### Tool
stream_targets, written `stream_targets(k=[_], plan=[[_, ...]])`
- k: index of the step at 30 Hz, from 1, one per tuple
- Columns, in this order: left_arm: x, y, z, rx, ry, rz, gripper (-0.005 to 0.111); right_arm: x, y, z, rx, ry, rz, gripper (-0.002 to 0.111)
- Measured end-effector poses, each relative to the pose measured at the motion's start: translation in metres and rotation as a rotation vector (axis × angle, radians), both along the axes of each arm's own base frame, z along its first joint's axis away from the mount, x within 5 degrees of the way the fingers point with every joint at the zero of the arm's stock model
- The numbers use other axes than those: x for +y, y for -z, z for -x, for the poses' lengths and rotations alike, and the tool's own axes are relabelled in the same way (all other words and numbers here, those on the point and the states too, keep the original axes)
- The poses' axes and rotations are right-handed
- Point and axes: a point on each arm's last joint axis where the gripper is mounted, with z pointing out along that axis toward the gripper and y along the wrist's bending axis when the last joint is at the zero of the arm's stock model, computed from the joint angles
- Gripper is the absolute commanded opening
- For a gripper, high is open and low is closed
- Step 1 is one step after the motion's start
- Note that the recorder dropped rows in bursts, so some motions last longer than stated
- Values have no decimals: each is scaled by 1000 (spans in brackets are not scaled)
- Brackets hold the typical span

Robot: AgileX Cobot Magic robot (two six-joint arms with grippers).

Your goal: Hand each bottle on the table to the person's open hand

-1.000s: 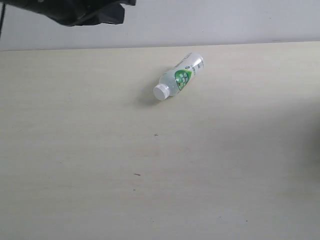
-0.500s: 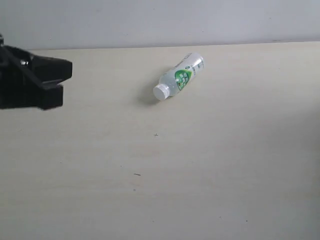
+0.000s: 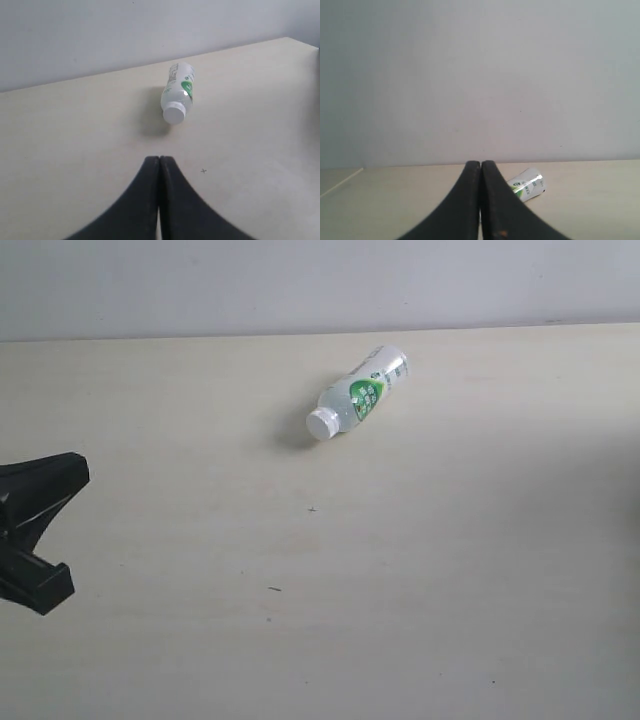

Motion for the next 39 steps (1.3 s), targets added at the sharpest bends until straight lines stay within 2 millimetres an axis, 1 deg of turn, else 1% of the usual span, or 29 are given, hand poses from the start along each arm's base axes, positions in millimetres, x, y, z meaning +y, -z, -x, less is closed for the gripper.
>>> stream_targets(k=[4, 7, 10, 16, 24, 28, 39], plan=[[4, 6, 6, -26, -13, 25, 1, 0, 0, 0, 0, 0, 0, 0], [9, 5, 13, -63, -23, 71, 1, 0, 0, 0, 0, 0, 0, 0], [13, -1, 20, -120, -26, 123, 1, 0, 0, 0, 0, 0, 0, 0], [21, -21, 36, -252, -22, 241, 1, 0, 0, 0, 0, 0, 0, 0], [28, -30, 52, -306, -4, 309, 1, 0, 0, 0, 0, 0, 0, 0], [29, -33, 55, -340, 8, 310, 1, 0, 0, 0, 0, 0, 0, 0], [28, -28, 55, -296, 18, 280, 1, 0, 0, 0, 0, 0, 0, 0]])
